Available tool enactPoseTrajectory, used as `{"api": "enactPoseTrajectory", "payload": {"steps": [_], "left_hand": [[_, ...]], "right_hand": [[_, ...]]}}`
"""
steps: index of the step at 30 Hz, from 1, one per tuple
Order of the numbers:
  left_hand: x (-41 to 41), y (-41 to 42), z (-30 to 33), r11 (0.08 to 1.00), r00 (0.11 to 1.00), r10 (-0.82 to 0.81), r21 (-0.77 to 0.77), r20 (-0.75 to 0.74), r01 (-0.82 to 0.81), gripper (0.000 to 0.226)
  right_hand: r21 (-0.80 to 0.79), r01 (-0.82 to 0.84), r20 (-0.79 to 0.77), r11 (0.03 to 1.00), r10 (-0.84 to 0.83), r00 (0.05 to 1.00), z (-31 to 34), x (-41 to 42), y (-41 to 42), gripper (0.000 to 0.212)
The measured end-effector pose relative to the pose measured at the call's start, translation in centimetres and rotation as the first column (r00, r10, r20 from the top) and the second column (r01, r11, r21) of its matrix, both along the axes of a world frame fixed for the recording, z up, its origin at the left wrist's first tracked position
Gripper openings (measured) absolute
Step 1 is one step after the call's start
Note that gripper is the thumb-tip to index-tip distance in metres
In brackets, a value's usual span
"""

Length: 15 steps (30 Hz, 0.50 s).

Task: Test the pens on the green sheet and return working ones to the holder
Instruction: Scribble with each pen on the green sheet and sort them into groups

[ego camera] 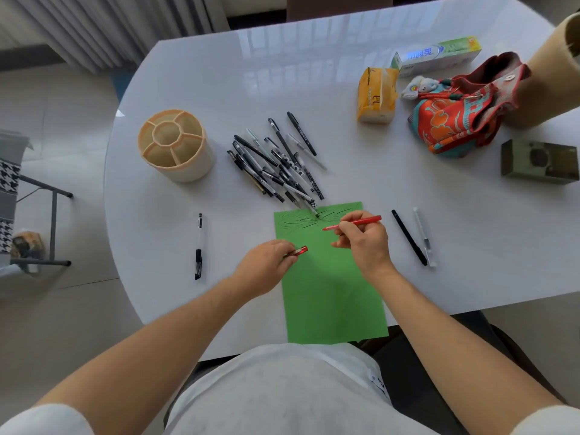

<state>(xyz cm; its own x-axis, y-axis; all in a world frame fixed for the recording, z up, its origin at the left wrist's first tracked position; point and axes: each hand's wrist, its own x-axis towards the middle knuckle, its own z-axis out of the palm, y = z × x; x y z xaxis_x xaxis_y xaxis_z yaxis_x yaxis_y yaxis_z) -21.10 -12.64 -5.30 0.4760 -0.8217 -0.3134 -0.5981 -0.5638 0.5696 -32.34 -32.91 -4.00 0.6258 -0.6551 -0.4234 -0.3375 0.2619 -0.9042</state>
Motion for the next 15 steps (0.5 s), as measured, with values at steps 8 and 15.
{"api": "enactPoseTrajectory", "payload": {"steps": [8, 15], "left_hand": [[-0.6, -0.7, 1.0, 1.0, 1.0, 0.02, -0.022, -0.019, -0.02, 0.02], [-1.1, -2.1, 2.3, 1.0, 0.999, -0.009, -0.004, -0.035, 0.008, 0.022]], "right_hand": [[0.126, -0.121, 0.029, 0.985, 0.118, 0.993, 0.2, -1.3, 1.8, 0.003], [0.141, -0.182, 0.012, 0.973, 0.182, 0.983, -0.7, -1.4, 3.3, 0.008]]}}
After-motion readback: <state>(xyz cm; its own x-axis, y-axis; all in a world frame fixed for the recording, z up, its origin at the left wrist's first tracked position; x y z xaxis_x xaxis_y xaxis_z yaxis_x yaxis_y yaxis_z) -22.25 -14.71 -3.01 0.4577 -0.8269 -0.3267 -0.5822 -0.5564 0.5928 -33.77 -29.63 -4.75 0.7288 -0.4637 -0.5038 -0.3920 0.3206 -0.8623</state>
